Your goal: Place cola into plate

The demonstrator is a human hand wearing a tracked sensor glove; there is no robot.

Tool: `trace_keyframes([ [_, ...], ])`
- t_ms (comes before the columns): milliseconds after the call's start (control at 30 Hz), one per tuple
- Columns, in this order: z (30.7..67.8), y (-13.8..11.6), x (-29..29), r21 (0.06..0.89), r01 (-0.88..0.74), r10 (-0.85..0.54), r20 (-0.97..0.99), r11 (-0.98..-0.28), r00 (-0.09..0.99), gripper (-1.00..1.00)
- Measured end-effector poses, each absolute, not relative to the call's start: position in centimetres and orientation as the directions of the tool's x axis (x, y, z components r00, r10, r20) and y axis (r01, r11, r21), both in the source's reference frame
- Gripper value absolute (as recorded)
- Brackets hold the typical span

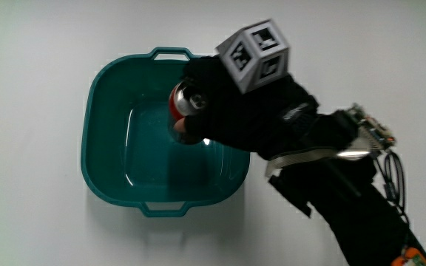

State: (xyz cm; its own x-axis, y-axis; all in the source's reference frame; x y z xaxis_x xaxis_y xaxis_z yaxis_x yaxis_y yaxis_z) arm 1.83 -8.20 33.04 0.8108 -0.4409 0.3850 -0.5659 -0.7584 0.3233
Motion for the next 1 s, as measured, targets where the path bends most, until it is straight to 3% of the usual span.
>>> trace_keyframes([
  [67,32.2,-7.7,1.2,0.293,-0.556,-0.451,0.356,-0.778,0.819,0.0],
  [333,34.8,-7.0,0.1,0.351,-0.555,-0.447,0.345,-0.755,0.826,0.0],
  [600,35.5,-6.3,-0.5,0.344,-0.553,-0.452,0.334,-0.758,0.827,0.0],
  [700,35.8,-6.5,-0.5,0.389,-0.548,-0.44,0.335,-0.741,0.833,0.0],
  [1000,36.6,-6.3,0.7,0.397,-0.522,-0.403,0.346,-0.755,0.847,-0.47],
])
